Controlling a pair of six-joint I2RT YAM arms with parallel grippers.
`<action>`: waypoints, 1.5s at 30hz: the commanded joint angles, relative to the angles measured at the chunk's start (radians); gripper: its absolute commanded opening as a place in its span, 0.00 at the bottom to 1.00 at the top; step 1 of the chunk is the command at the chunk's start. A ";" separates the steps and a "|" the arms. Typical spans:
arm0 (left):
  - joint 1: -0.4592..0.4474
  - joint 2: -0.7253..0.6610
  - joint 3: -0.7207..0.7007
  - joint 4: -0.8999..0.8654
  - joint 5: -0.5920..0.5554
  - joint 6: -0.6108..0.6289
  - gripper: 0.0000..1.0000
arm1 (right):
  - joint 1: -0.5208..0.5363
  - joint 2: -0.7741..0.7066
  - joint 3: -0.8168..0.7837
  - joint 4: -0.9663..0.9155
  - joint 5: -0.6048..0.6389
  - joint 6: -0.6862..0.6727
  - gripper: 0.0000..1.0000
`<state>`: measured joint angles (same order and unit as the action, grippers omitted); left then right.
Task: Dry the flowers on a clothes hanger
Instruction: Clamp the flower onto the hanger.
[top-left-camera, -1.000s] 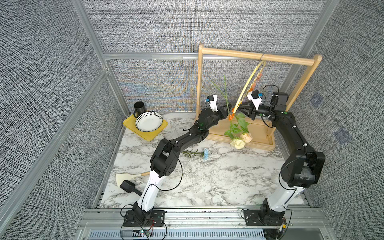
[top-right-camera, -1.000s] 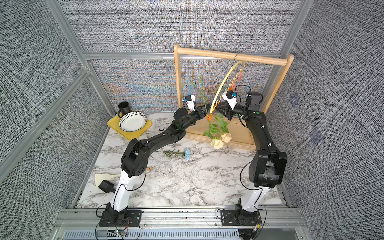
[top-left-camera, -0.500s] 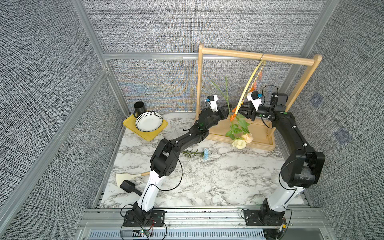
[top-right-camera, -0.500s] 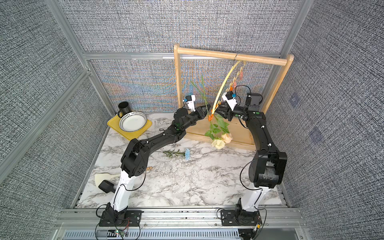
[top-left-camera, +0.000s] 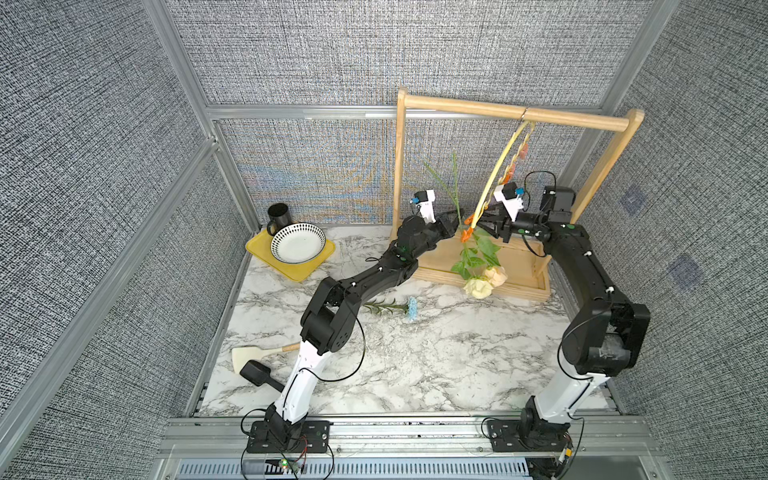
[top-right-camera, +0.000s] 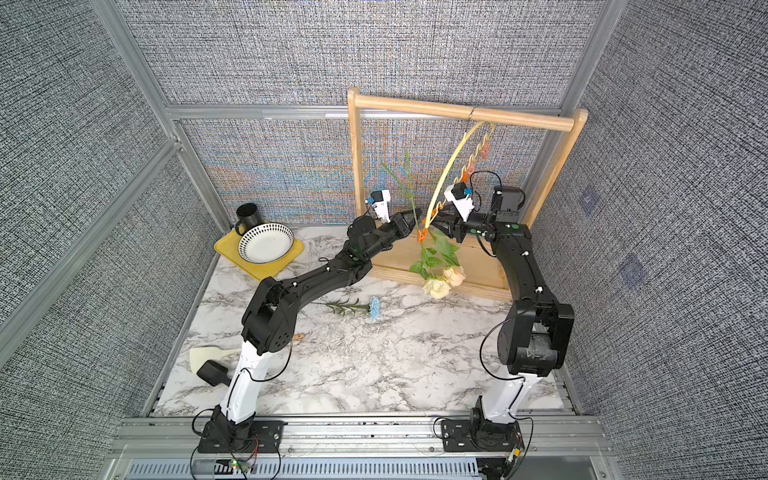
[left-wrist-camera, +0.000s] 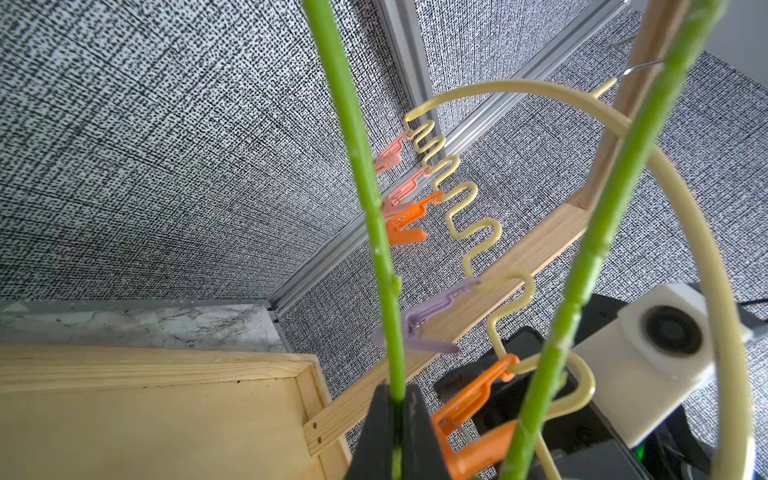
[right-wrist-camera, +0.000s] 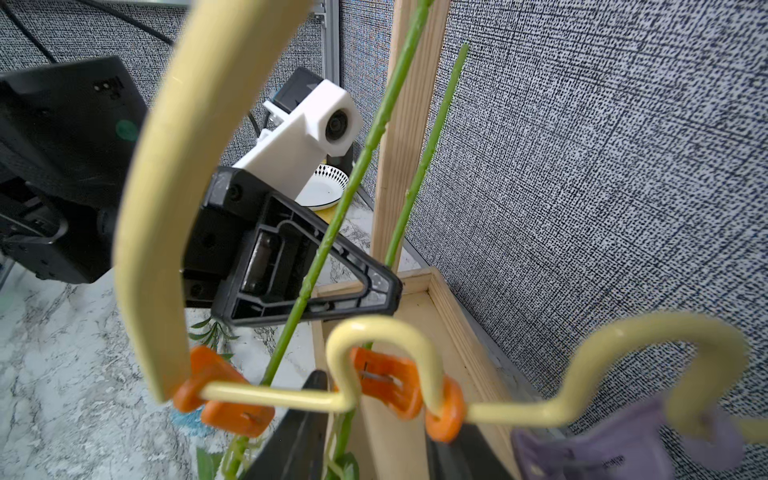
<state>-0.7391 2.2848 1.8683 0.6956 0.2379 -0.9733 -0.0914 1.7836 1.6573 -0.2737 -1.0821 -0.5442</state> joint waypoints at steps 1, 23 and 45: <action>0.000 -0.004 0.009 0.047 0.005 -0.005 0.02 | 0.000 -0.004 -0.007 0.052 -0.025 0.042 0.42; -0.001 0.005 0.017 0.046 0.002 -0.020 0.02 | -0.001 -0.003 -0.035 0.197 -0.022 0.208 0.42; 0.000 0.018 0.037 0.049 0.002 -0.037 0.02 | 0.005 0.015 -0.018 0.135 -0.019 0.180 0.20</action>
<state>-0.7387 2.2997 1.8950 0.7086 0.2306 -1.0138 -0.0875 1.7943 1.6291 -0.0948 -1.1030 -0.3298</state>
